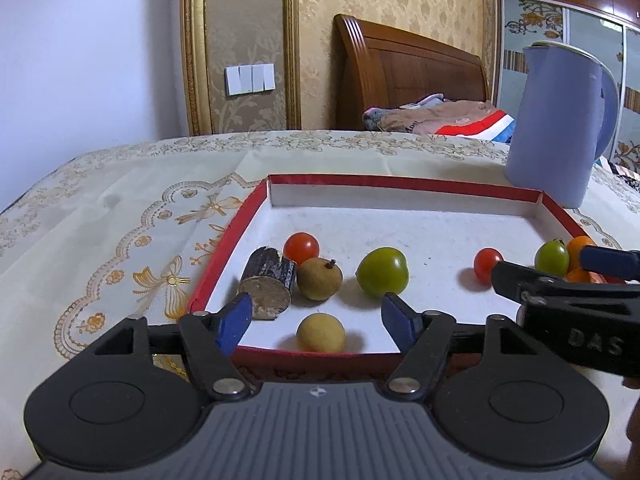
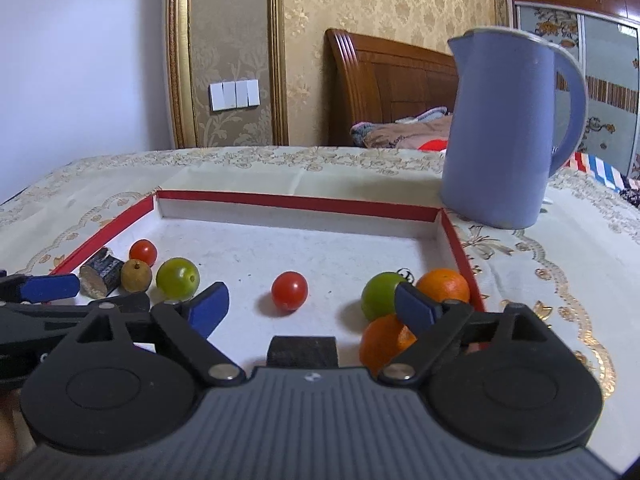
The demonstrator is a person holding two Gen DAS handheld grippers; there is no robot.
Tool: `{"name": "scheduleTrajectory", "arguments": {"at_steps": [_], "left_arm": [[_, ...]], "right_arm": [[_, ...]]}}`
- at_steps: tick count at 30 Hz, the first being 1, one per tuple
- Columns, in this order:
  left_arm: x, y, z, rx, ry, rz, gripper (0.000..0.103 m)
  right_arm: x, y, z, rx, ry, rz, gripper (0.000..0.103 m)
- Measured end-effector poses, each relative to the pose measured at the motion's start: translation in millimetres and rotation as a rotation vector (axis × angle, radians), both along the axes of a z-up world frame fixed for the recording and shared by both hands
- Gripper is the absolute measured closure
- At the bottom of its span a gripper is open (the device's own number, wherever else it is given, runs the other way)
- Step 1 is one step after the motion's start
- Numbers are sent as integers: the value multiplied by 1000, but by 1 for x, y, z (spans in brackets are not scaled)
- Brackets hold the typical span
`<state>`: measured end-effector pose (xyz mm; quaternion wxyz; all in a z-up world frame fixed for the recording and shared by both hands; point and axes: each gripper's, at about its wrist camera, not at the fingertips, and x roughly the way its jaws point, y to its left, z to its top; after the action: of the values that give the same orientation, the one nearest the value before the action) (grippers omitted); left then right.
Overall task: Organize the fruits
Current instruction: 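Withdraw both open grippers out of the box lid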
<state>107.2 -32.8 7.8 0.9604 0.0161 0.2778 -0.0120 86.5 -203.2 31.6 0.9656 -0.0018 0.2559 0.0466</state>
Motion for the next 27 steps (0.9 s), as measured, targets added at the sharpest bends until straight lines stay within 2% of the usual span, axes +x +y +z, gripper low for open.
{"name": "scheduleTrajectory", "arguments": {"at_steps": [2, 5, 9, 11, 16, 20, 23, 27], "left_arm": [[-4, 0, 1, 3, -11, 0, 26], [-10, 1, 1, 2, -19, -9, 26], [-21, -2, 2, 42, -47, -6, 26], [-27, -2, 4, 43, -62, -11, 25], [-39, 8, 7, 1, -55, -3, 19], [-46, 15, 5, -24, -20, 6, 19], [-52, 19, 6, -57, -24, -7, 19], [-57, 17, 6, -58, -25, -24, 19]], "right_arm": [[-7, -3, 2, 19, -9, 7, 5], [-15, -2, 2, 19, -19, 15, 4], [-23, -4, 2, 20, -21, 15, 3], [-27, -10, 1, 58, -3, 12, 2], [-34, -21, 0, 123, 11, -11, 2], [-43, -21, 1, 116, -1, -12, 2], [-51, -24, 1, 140, 3, 4, 0], [-63, -23, 3, 129, -13, 6, 0]]}}
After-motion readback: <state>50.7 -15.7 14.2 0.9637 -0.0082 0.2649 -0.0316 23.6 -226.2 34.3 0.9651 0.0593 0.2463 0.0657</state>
